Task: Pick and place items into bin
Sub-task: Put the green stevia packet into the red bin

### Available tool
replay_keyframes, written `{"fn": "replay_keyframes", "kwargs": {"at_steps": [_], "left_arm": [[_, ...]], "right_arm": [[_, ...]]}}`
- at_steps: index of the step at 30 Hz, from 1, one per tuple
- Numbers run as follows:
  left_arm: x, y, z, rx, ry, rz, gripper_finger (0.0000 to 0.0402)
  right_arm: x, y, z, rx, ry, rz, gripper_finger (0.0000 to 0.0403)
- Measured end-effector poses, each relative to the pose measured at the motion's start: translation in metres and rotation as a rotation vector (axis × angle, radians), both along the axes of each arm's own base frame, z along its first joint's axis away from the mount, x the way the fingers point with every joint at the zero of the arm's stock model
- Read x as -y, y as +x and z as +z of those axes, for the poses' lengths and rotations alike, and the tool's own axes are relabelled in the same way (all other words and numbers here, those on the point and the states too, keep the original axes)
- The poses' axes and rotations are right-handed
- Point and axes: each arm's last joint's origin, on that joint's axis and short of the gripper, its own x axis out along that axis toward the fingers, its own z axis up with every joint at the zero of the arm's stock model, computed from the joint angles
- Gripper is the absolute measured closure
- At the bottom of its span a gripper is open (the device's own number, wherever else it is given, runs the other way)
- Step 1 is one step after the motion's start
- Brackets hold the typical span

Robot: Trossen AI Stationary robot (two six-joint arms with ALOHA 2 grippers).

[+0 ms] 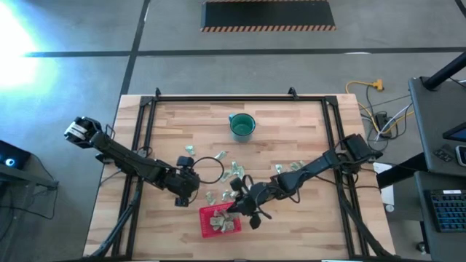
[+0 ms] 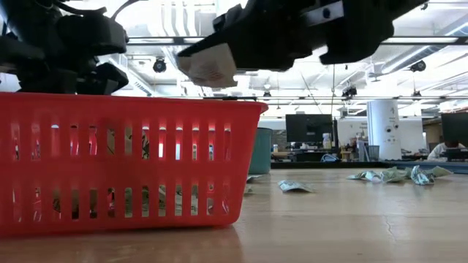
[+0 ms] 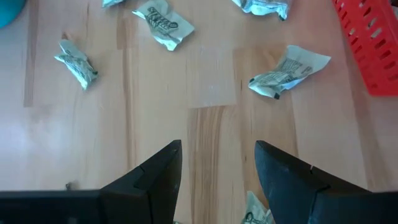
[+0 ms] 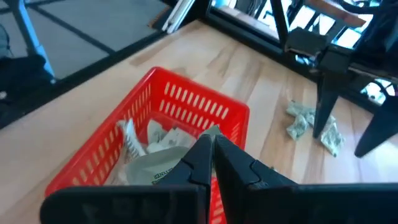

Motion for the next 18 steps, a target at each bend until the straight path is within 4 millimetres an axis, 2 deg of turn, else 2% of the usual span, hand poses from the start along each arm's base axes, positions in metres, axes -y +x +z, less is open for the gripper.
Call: {"fn": "replay_keyframes", "kwargs": {"at_steps": [5,12,18], "left_arm": [[0.0000,0.0001,0.0009,0.007,-0.003,0.000,0.0217],[0.0001,0.0003,0.0015,0.013,-0.006,0.000,0.0217],[0.0001,0.0002,0.0015,0.013,-0.006,0.000,0.0217]], "right_arm": [[0.0010,0.0033,-0.0117,-0.006,-0.004,-0.004,0.0394],[0.0044,0.0044,-0.0115,-0.017,0.021,-0.023,0.0393],[0.0034,0.0036,-0.0123,-0.029,0.026,0.009,0.0355]]}}
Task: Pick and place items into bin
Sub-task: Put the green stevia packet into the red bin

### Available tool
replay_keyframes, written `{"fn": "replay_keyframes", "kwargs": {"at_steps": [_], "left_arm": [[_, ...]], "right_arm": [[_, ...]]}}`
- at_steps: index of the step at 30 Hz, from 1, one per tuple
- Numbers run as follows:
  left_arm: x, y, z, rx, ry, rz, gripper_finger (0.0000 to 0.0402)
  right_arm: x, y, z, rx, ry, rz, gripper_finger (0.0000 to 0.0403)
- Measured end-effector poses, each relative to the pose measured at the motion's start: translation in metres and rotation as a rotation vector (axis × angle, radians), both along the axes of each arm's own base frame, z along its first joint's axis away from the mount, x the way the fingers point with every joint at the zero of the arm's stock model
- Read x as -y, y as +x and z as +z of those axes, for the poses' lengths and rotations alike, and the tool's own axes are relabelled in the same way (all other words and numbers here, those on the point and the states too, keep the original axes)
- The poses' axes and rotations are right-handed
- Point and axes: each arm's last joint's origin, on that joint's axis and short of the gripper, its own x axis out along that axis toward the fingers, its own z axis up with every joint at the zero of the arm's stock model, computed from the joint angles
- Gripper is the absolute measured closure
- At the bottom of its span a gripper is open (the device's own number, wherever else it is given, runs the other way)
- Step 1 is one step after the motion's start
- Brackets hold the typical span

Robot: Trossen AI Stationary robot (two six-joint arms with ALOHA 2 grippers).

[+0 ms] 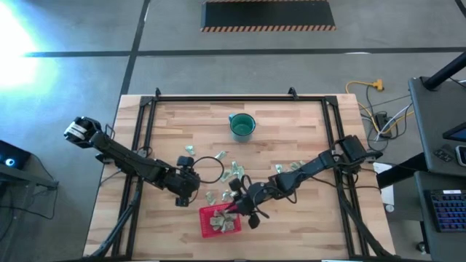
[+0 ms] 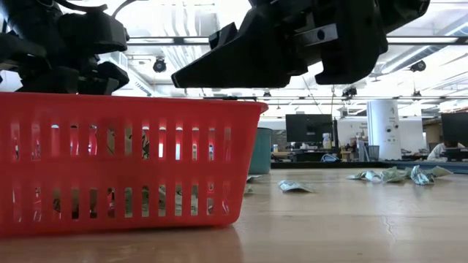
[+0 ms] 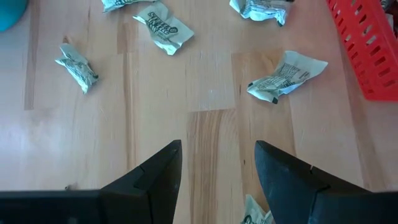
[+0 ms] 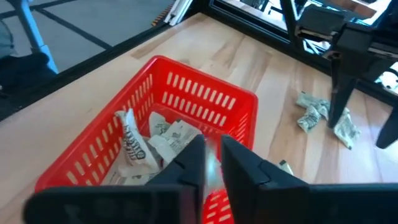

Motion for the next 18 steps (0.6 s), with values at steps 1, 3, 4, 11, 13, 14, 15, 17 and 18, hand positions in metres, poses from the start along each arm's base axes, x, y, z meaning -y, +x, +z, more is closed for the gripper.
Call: {"fn": "replay_keyframes", "kwargs": {"at_steps": [1,3,4,11,13,14,15,17,18], "left_arm": [[0.000,0.000,0.000,0.000,0.000,0.000,0.0217],[0.000,0.000,0.000,0.000,0.000,0.000,0.0217],[0.000,0.000,0.000,0.000,-0.002,0.003,0.0217],[-0.001,-0.002,-0.003,-0.011,-0.041,0.081,0.0217],[-0.003,-0.006,-0.006,-0.045,-0.048,0.121,0.0217],[-0.004,-0.009,-0.008,-0.064,-0.049,0.144,0.0217],[-0.005,-0.011,-0.009,-0.080,-0.051,0.167,0.0217],[-0.006,-0.014,-0.012,-0.102,-0.055,0.200,0.0217],[-0.006,-0.014,-0.013,-0.104,-0.059,0.198,0.0217]], "right_arm": [[0.000,0.000,0.000,-0.001,0.002,0.003,0.0345],[0.000,0.000,0.000,0.000,0.002,0.004,0.0324],[0.000,0.000,0.001,0.001,0.000,0.006,0.0314],[0.001,-0.006,0.012,-0.020,-0.031,0.016,0.0272],[0.003,-0.011,0.019,-0.066,-0.041,0.005,0.0268],[0.004,-0.013,0.021,-0.089,-0.035,-0.002,0.0267],[0.005,-0.016,0.025,-0.108,-0.029,-0.008,0.0267],[0.006,-0.022,0.031,-0.152,-0.030,-0.014,0.0267],[0.006,-0.025,0.034,-0.168,-0.035,-0.013,0.0268]]}}
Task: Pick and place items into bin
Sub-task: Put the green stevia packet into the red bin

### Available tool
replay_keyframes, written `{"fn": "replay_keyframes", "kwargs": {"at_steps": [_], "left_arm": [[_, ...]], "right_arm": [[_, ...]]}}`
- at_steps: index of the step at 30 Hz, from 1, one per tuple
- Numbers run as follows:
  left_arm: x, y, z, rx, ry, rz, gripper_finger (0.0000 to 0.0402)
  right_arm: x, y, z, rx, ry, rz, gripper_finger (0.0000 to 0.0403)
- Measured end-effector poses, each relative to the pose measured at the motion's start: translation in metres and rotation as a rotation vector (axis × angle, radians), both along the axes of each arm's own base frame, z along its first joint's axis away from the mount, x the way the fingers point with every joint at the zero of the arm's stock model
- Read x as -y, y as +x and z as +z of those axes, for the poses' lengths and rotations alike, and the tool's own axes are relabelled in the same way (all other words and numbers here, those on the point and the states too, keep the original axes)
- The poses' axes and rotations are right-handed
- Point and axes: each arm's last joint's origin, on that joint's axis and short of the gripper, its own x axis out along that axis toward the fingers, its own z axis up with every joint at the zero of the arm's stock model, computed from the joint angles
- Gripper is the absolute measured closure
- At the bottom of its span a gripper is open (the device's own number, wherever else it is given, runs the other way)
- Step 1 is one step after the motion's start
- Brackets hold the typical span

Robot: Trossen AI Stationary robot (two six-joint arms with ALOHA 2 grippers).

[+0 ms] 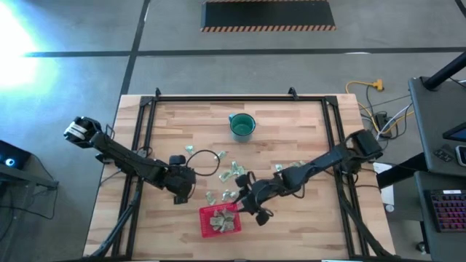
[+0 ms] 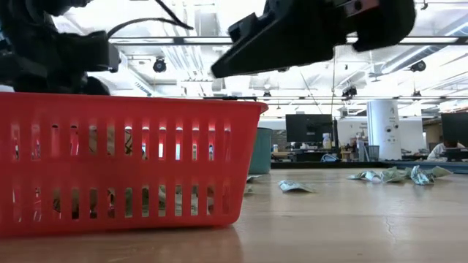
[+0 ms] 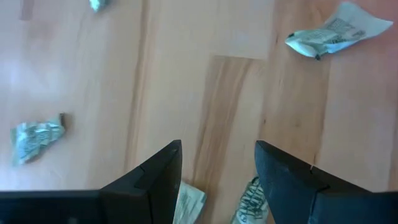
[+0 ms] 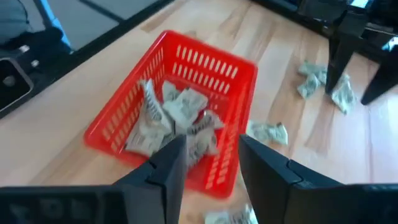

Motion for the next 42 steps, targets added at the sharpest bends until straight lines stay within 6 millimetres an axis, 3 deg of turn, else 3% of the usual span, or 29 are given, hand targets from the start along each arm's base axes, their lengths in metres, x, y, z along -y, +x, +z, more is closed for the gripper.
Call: {"fn": "replay_keyframes", "kwargs": {"at_steps": [20,27,42], "left_arm": [[0.006,-0.001,-0.008,-0.036,-0.117,-0.163,0.0217],[0.006,-0.002,-0.011,-0.046,-0.146,-0.175,0.0217],[0.007,-0.005,-0.038,-0.098,-0.128,-0.180,0.0217]], "right_arm": [[-0.008,-0.033,0.011,-0.213,-0.030,0.010,0.0296],[-0.008,-0.036,0.011,-0.237,-0.019,-0.002,0.0297],[-0.009,-0.038,0.009,-0.263,-0.018,-0.007,0.0296]]}}
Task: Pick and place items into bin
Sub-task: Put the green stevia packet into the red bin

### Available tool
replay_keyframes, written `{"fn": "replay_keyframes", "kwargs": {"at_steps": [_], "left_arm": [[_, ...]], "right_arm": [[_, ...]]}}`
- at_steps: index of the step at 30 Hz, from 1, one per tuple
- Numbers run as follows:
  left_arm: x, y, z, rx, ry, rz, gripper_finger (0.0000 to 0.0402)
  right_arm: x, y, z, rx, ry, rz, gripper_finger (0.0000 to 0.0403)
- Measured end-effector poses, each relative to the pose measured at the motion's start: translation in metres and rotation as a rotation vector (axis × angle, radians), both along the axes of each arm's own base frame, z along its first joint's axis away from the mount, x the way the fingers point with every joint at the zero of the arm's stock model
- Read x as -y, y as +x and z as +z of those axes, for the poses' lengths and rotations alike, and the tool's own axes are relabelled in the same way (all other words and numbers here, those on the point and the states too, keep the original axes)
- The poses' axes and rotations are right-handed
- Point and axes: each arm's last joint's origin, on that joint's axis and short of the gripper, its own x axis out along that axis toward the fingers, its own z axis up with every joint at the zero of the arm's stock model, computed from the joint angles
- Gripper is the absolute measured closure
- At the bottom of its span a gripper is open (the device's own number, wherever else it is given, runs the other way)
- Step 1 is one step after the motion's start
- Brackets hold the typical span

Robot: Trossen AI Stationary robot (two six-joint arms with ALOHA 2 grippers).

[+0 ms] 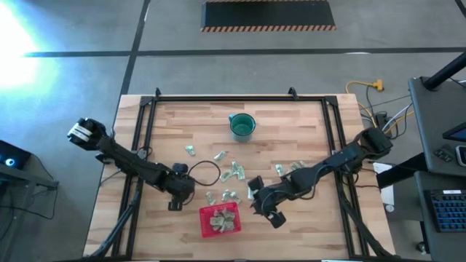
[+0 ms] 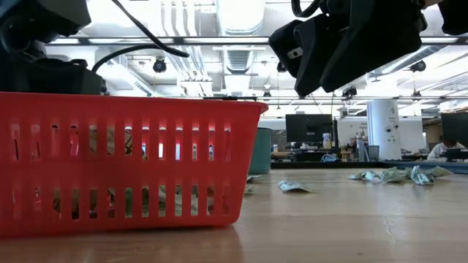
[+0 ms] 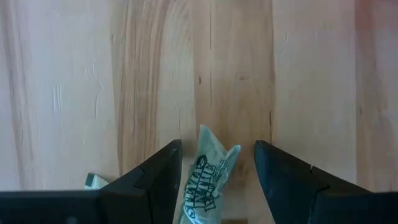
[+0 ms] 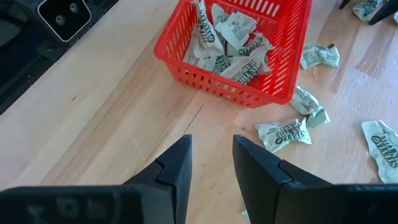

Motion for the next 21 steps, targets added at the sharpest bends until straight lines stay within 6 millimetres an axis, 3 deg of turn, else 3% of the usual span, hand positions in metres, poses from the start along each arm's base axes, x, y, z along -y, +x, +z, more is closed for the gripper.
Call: {"fn": "replay_keyframes", "kwargs": {"at_steps": [6,21], "left_arm": [[0.0000,-0.0002,0.0007,0.002,-0.002,-0.001,0.0242],[-0.0006,-0.0011,0.0034,0.006,-0.002,-0.001,0.0393]], "right_arm": [[0.0000,0.0000,0.0000,0.000,0.000,0.000,0.0302],[0.0002,0.0001,0.0000,0.002,-0.003,0.002,0.0308]]}}
